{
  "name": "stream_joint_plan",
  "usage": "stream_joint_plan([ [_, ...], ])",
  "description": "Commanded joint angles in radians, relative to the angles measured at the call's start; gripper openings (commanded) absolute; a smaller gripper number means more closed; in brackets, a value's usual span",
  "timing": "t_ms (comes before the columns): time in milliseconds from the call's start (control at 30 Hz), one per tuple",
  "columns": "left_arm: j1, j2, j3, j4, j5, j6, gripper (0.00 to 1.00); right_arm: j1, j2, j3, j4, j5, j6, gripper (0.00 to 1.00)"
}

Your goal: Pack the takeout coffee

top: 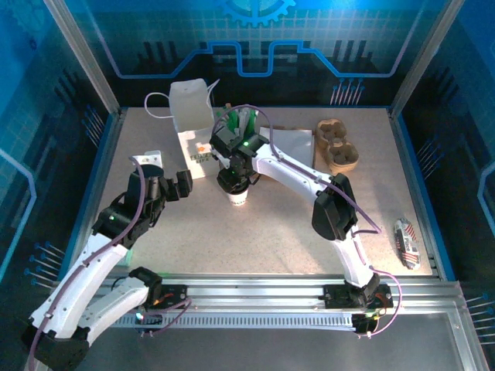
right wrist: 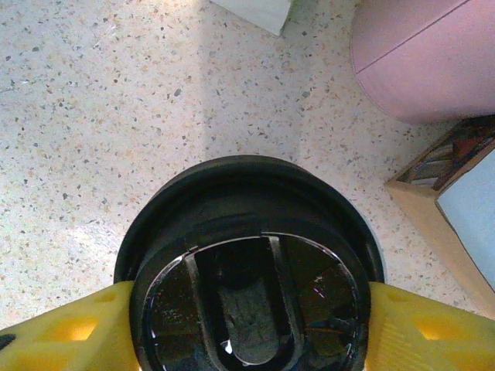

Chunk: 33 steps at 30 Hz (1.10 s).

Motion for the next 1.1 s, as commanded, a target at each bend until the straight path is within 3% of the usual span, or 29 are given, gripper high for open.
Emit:
stream_joint_plan([
  [0, 0.011, 0.002, 0.006, 0.005, 0.02, 0.014, 0.99, -0.008, 0.134, -0.093, -0.109, -0.093, 0.029, 0.62],
  [467, 0.01, 0.002, 0.006, 0.004, 0.018, 0.014, 0.99, -0.007, 0.114, 0.158, -0.24, -0.041, 0.006, 0.62],
  [1067, 0.012, 0.001, 0.006, 0.005, 0.023, 0.014, 0.99, -0.021, 0.138, 0.296, -0.278, -0.056, -0.013, 0.62],
])
